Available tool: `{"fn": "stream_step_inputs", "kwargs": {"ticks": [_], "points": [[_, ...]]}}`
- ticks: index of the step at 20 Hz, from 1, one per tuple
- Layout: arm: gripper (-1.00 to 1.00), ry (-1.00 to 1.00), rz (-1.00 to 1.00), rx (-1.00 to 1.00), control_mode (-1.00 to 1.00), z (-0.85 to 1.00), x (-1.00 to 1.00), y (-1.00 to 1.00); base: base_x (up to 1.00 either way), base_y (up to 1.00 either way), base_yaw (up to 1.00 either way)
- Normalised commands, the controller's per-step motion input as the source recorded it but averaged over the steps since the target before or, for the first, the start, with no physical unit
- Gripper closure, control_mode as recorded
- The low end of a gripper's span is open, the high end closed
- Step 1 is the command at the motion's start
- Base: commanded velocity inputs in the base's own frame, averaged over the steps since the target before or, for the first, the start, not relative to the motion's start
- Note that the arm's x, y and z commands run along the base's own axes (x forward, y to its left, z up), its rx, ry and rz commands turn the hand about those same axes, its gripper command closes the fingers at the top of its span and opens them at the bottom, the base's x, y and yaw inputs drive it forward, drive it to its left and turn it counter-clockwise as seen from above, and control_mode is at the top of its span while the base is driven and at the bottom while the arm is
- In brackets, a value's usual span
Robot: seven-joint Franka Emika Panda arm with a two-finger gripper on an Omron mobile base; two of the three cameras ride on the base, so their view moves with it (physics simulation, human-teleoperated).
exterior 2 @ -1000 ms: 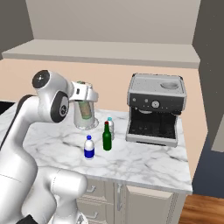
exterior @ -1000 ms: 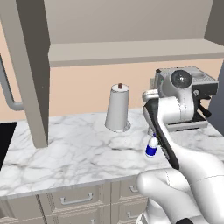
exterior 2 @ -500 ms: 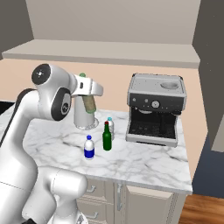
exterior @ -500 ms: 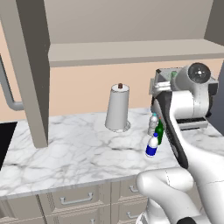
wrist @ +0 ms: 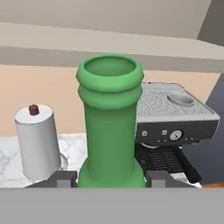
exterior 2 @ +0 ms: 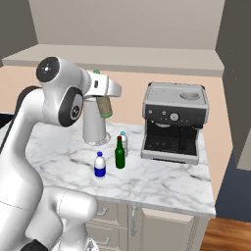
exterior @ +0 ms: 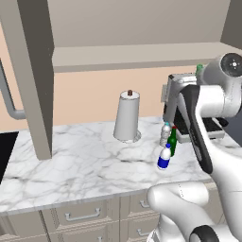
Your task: Sort all alcoholic drinks to one cabinet, and non-alcoholic drinks to the other.
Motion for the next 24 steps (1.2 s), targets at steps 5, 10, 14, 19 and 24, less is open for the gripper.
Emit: {"fn": "stream_step_inputs", "kwargs": {"ticks": [5,10,14,19,24], "points": [[1.0,-0.04,0.0,0.01,-1.0,0.38,-0.01,-0.23,0.0,0.0,0.0],[1.0,-0.02,0.0,0.02,-1.0,0.37,0.0,-0.19,0.0,0.0,0.0],[1.0,-0.03,0.0,0.01,-1.0,0.34,0.0,-0.11,0.0,0.0,0.0],[1.0,-0.02,0.0,0.0,-1.0,0.26,0.04,-0.04,0.0,0.0,0.0],[1.0,-0.05,0.0,0.0,-1.0,0.12,0.13,0.0,0.0,0.0,0.0]]}}
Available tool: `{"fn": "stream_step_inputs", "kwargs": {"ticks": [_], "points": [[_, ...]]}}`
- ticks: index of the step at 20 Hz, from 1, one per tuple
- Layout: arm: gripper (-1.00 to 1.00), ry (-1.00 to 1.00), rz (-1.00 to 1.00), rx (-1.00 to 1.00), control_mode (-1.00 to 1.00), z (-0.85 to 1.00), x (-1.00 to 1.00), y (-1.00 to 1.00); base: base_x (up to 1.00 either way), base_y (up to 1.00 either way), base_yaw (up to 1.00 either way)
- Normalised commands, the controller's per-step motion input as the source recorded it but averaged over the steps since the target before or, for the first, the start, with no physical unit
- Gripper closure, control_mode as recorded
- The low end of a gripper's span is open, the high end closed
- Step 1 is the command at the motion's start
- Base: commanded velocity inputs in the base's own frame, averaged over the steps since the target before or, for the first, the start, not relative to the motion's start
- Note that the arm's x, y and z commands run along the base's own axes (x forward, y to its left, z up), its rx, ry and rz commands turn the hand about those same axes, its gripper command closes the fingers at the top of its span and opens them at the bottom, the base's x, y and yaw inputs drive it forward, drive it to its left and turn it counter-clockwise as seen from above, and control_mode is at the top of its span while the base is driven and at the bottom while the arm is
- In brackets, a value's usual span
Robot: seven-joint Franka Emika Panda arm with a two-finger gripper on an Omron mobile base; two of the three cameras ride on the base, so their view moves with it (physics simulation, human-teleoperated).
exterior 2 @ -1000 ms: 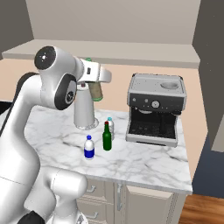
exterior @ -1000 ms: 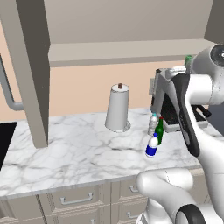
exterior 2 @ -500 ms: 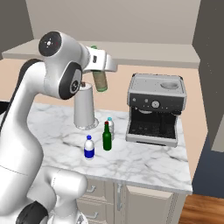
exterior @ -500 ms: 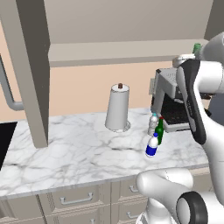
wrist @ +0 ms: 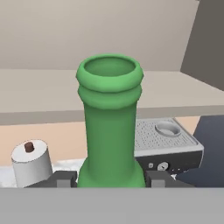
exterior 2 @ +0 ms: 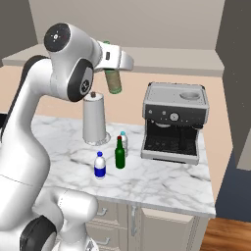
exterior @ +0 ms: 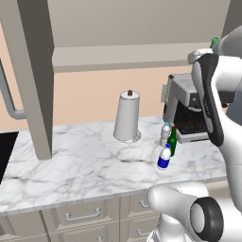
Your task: Sort all alcoholic drinks to one cabinet, and non-alcoholic drinks to the other.
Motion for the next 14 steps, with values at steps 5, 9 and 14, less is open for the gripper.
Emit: {"fn": "stream_step_inputs", "kwargs": {"ticks": [5,9,14], "points": [[1.0,-0.03,0.0,0.0,-1.0,0.15,0.17,-0.01,0.0,0.0,0.0],[1.0,-0.02,0.0,0.0,-1.0,0.13,0.24,-0.01,0.0,0.0,0.0],[1.0,-0.03,0.0,0.0,-1.0,0.16,0.25,-0.05,0.0,0.0,0.0]]}}
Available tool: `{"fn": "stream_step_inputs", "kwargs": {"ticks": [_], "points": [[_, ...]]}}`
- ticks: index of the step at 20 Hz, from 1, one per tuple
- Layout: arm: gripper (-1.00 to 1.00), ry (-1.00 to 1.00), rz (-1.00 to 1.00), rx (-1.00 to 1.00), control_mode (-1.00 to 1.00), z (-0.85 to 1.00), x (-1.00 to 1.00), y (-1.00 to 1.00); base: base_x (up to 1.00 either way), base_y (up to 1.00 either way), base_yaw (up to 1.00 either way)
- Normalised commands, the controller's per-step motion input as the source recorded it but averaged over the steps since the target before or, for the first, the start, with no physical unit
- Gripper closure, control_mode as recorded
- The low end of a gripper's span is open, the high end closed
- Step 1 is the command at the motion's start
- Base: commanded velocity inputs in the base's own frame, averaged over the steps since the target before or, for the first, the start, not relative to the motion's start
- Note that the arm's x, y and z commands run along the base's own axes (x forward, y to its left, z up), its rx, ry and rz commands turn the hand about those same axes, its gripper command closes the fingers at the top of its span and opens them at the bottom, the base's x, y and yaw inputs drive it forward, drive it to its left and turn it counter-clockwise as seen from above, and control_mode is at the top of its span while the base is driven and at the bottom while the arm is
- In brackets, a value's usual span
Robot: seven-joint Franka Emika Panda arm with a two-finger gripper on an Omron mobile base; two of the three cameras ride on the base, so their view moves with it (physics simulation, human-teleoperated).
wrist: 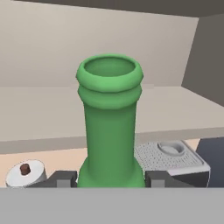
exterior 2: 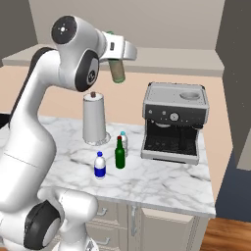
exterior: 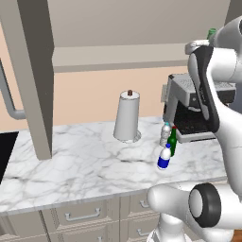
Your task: Sort all alcoholic drinks to one cabinet, and non-alcoholic drinks to the other.
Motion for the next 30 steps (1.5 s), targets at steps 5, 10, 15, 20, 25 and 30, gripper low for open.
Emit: {"fn": "stream_step_inputs", "kwargs": {"ticks": [5,10,15,20,25,30], "points": [[1.0,-0.03,0.0,0.0,-1.0,0.16,0.23,-0.06,0.0,0.0,0.0],[1.0,-0.04,0.0,0.0,-1.0,0.12,0.24,-0.04,0.0,0.0,0.0],[1.0,-0.03,0.0,0.0,-1.0,0.04,0.27,-0.02,0.0,0.0,0.0],[1.0,-0.03,0.0,0.0,-1.0,0.0,0.3,-0.01,0.0,0.0,0.0],[1.0,-0.01,0.0,0.01,-1.0,0.0,0.3,-0.02,0.0,0.0,0.0],[1.0,0.0,0.0,0.01,-1.0,0.0,0.34,-0.02,0.0,0.0,0.0]]}}
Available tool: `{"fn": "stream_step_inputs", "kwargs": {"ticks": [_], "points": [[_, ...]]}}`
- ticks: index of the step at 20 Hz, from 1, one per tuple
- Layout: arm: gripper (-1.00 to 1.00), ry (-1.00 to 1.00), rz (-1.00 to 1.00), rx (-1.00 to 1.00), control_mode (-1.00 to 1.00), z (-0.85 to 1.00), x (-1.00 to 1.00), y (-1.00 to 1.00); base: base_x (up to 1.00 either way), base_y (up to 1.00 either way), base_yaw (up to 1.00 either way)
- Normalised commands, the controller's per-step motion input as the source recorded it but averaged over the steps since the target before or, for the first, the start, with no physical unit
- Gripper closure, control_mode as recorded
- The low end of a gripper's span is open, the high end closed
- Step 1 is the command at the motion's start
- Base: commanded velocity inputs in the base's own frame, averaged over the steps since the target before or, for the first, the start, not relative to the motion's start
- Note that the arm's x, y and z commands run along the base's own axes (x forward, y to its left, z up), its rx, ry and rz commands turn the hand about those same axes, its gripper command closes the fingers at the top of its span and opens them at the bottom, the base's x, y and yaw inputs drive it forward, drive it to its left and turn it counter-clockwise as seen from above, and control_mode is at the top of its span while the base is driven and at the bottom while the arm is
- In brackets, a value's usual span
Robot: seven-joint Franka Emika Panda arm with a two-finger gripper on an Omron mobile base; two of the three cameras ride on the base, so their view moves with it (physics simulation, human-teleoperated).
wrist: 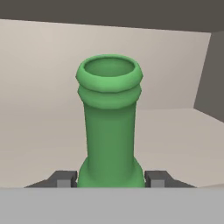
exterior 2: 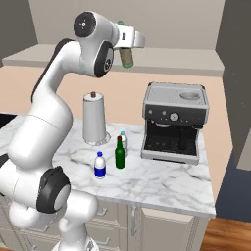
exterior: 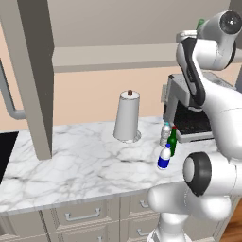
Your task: Sort all alcoholic drinks to one cabinet, and non-alcoholic drinks to the other.
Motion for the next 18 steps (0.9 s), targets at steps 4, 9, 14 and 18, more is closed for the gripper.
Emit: {"fn": "stream_step_inputs", "kwargs": {"ticks": [4,9,14,18], "points": [[1.0,0.0,0.0,0.01,-1.0,0.0,0.37,-0.03,0.0,0.0,0.0],[1.0,0.0,0.0,0.0,-1.0,0.0,0.38,-0.02,0.0,0.0,0.0],[1.0,0.0,0.0,0.0,-1.0,-0.01,0.33,-0.02,0.0,0.0,0.0],[1.0,0.0,0.0,0.0,-1.0,-0.01,0.36,-0.01,0.0,0.0,0.0]]}}
